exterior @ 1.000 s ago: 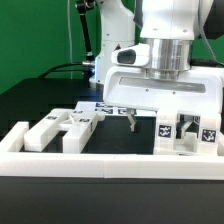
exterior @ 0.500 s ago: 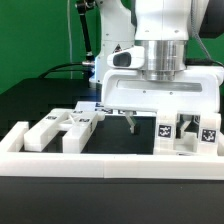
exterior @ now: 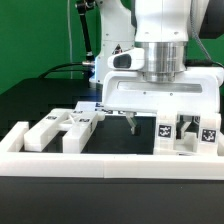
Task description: Assemble chair
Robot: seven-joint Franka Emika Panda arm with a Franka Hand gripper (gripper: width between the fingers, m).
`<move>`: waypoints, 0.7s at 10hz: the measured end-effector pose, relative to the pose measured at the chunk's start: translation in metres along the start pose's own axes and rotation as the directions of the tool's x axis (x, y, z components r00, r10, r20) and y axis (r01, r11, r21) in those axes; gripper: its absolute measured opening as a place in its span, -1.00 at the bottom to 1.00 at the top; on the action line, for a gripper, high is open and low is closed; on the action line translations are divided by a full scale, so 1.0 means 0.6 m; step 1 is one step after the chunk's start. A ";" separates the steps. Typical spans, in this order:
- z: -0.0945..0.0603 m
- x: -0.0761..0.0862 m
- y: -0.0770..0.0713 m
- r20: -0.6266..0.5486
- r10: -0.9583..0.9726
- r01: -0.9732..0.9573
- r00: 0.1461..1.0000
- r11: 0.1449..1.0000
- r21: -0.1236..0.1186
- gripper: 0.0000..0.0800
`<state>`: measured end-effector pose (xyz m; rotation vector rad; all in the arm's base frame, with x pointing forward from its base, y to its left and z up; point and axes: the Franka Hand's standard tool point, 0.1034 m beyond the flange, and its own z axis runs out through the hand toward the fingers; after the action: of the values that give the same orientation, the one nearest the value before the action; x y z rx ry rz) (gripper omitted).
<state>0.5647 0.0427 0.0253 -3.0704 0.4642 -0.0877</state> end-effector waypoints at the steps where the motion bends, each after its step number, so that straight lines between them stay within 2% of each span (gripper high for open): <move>1: 0.004 0.001 0.000 -0.009 -0.013 0.013 1.000 1.000 -0.001 0.62; 7: 0.030 -0.009 -0.005 -0.002 -0.028 0.028 1.000 1.000 -0.012 0.62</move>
Offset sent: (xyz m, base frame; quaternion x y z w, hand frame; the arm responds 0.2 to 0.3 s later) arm 0.0093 0.0079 -0.0070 0.0085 0.0206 -0.0212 0.9995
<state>0.5616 0.0474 0.0075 -3.0895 0.4231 -0.0890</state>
